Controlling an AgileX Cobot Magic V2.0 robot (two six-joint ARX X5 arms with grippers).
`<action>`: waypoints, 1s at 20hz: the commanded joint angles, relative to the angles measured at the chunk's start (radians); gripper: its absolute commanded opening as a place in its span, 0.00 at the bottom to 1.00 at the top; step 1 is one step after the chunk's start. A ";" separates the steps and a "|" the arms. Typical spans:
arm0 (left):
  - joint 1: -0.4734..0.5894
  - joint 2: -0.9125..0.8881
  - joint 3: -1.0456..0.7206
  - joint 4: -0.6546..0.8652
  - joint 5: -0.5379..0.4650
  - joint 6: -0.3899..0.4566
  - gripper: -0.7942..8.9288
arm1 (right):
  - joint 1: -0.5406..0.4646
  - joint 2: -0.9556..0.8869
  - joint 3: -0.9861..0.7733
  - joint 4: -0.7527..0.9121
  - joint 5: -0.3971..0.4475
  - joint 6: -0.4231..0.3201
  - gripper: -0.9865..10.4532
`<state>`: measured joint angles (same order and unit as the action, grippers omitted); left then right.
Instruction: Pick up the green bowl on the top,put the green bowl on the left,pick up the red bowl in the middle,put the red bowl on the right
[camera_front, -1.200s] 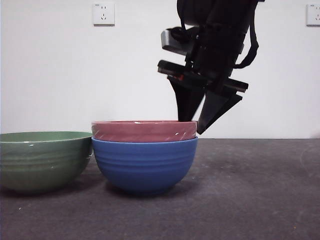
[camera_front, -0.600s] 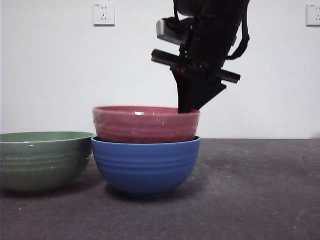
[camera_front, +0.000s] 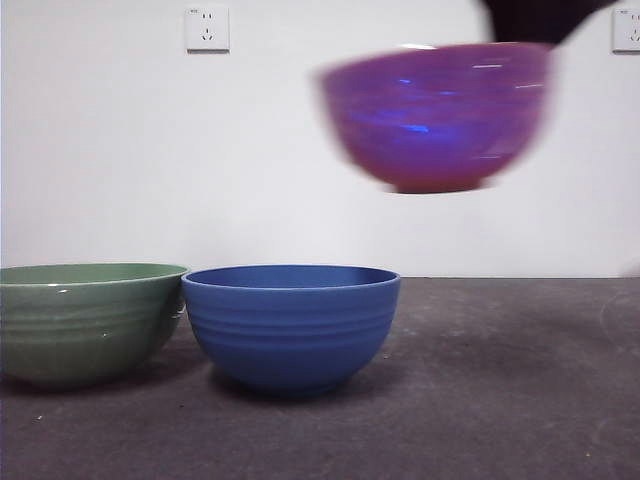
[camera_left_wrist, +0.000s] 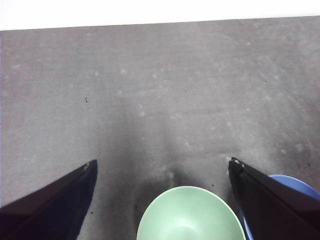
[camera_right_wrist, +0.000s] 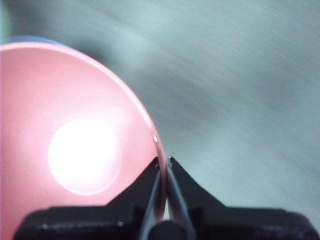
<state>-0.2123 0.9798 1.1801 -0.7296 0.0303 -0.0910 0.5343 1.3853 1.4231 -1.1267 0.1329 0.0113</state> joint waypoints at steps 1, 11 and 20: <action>-0.003 0.001 -0.002 0.010 0.003 -0.011 0.53 | -0.065 -0.078 -0.100 0.004 0.061 0.052 0.08; -0.005 0.001 -0.002 0.006 0.005 -0.011 0.53 | -0.188 -0.038 -0.454 0.490 -0.082 0.077 0.08; -0.005 0.001 -0.002 -0.058 0.005 -0.010 0.53 | -0.193 0.105 -0.454 0.552 -0.083 0.077 0.22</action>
<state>-0.2134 0.9798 1.1801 -0.7898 0.0345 -0.0978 0.3416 1.4857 0.9722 -0.5812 0.0521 0.0799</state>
